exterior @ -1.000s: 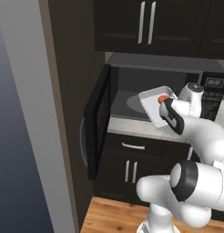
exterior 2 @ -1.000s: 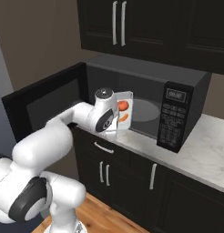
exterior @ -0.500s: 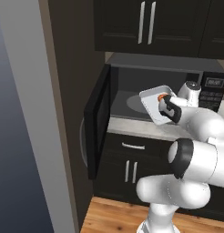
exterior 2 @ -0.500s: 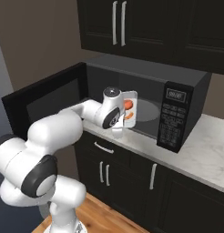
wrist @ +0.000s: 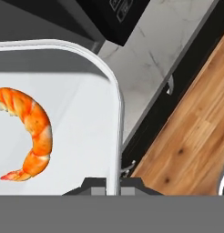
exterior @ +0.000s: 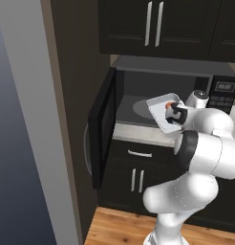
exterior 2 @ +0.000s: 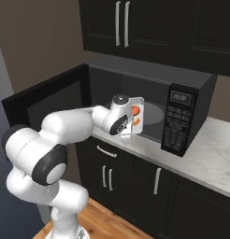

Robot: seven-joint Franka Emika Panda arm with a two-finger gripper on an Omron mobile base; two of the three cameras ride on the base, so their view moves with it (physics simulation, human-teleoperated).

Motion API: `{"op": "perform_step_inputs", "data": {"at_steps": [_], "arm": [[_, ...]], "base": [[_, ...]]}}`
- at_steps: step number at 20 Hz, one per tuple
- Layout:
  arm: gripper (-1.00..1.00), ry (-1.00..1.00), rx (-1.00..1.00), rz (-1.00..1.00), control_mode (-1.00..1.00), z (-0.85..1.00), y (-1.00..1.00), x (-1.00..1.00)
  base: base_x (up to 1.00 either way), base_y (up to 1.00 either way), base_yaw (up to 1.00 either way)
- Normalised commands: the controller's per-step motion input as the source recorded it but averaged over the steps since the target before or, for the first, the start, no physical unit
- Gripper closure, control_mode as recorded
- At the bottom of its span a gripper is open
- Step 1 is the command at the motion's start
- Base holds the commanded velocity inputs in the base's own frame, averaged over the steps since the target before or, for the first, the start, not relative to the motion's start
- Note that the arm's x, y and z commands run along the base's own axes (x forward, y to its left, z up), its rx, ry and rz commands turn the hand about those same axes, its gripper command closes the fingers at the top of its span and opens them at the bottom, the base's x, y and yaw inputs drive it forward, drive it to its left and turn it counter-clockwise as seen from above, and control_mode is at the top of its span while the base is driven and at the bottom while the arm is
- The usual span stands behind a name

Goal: Place the tupperware containing the shrimp and squash meal in the microwave. Close the microwave door and press the start button to reheat the meal.

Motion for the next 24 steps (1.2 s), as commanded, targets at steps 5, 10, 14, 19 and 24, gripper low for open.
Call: {"op": "perform_step_inputs", "data": {"at_steps": [5, 10, 14, 19, 24], "arm": [[1.0, 0.0, 0.0, 0.0, -1.0, -0.04, -0.13, 0.31], [1.0, 0.0, 0.0, 0.0, -1.0, 0.0, -0.04, 0.4], [1.0, 0.0, 0.0, 0.01, -1.0, -0.01, -0.05, 0.41], [1.0, 0.0, 0.0, 0.0, -1.0, -0.06, -0.16, 0.39], [1.0, 0.0, 0.0, 0.0, -1.0, -0.04, -0.16, 0.43]], "base": [[0.0, 0.0, 0.0], [0.0, 0.0, 0.0], [0.0, 0.0, 0.0], [0.0, 0.0, 0.0], [0.0, 0.0, 0.0]]}}
